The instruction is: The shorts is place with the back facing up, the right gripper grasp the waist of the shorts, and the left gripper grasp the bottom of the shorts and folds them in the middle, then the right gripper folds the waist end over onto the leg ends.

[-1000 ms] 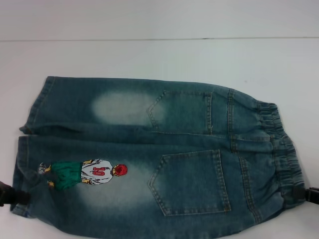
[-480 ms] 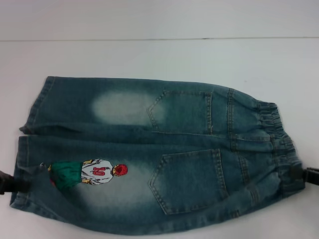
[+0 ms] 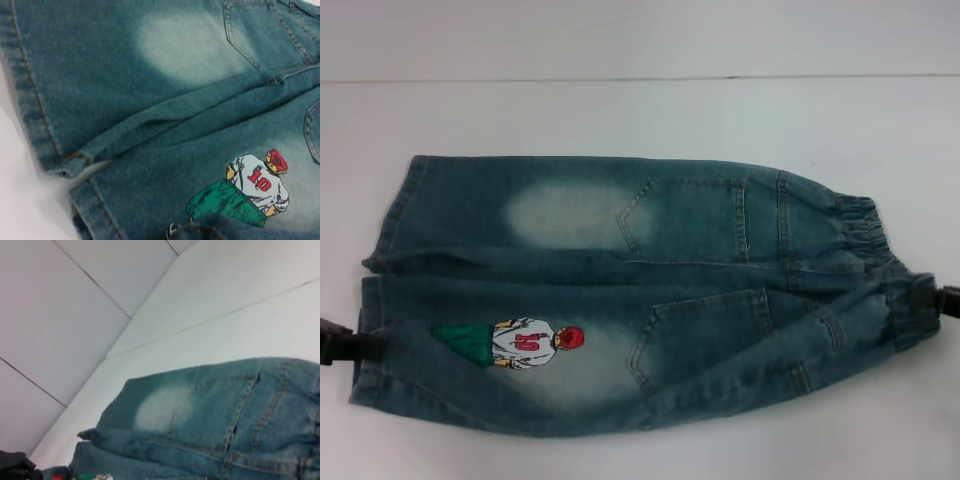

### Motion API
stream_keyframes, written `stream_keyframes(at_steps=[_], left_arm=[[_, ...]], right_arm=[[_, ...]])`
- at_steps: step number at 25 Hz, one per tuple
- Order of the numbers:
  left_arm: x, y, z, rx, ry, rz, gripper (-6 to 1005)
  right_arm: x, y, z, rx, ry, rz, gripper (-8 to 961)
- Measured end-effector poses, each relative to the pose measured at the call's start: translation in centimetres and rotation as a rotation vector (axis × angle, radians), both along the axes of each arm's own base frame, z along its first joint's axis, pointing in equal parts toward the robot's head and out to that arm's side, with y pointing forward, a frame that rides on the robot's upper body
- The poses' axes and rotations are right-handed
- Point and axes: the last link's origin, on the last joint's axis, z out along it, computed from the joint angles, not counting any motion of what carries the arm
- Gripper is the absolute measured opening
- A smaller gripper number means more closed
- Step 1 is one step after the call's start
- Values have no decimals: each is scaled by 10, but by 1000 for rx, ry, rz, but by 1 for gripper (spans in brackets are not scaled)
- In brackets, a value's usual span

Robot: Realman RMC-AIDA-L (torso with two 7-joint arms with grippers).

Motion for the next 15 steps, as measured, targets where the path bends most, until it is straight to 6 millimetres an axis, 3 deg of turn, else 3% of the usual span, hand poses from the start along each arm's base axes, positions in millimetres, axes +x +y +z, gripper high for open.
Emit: stream_keyframes(at_steps=[15], left_arm=[[11, 24, 14, 105, -4, -50, 50]], right_arm=[[-15, 29, 14, 55, -10, 22, 58]])
